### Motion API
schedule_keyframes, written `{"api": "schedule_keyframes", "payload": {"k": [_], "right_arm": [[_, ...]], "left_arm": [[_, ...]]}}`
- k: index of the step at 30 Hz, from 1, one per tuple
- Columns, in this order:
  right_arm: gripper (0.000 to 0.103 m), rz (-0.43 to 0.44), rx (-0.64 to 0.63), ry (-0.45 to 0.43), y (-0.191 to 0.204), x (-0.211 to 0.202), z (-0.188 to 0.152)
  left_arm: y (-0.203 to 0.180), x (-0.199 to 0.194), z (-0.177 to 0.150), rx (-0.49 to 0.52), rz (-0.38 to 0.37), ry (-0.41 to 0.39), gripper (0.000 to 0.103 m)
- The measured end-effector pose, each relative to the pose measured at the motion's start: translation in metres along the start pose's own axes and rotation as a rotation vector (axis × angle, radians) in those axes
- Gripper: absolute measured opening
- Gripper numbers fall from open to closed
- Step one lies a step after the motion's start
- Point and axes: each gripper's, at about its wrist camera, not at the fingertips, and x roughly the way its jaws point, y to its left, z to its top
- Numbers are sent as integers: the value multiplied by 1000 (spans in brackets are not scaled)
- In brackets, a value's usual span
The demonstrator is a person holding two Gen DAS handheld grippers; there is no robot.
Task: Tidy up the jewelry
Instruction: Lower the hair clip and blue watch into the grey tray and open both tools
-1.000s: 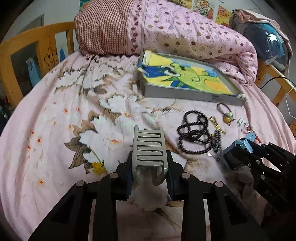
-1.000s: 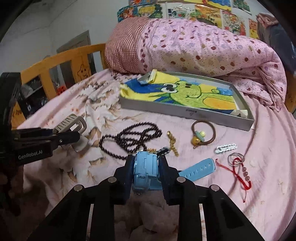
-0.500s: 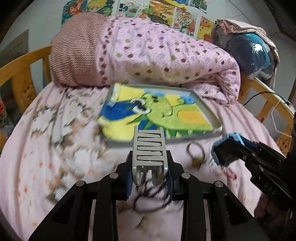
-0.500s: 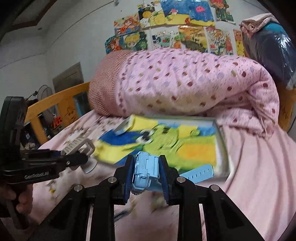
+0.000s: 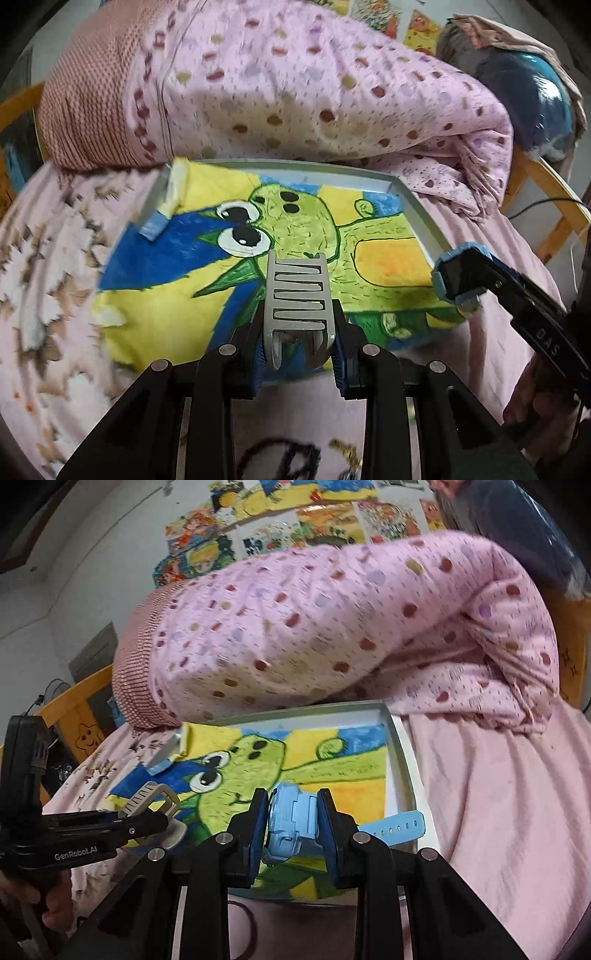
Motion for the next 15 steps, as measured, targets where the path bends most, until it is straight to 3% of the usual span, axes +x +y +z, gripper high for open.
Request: {"api": "schedule_keyframes", "payload": {"k": [9, 15], "right_arm": [[28, -7, 15, 49, -7, 12, -11], [44, -15, 10, 38, -5, 8, -9]], "left_arm": [[4, 27, 0, -39, -13, 57, 26], [6, 29, -5, -64, -9, 65, 27]]}}
